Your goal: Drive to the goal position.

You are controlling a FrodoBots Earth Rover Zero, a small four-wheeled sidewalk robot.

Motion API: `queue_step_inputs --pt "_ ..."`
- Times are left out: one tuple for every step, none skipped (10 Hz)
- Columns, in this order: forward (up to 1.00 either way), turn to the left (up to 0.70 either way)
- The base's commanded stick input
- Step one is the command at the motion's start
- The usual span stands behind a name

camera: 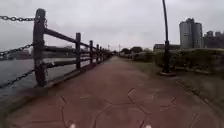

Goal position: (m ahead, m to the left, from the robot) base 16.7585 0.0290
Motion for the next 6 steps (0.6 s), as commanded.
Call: queue_step_inputs --pt "1.00 -0.28" --pt "1.00 0.00" --pt "1.00 0.00" --pt "1.00 0.00" --pt "1.00 0.00" --pt "1.00 0.00"
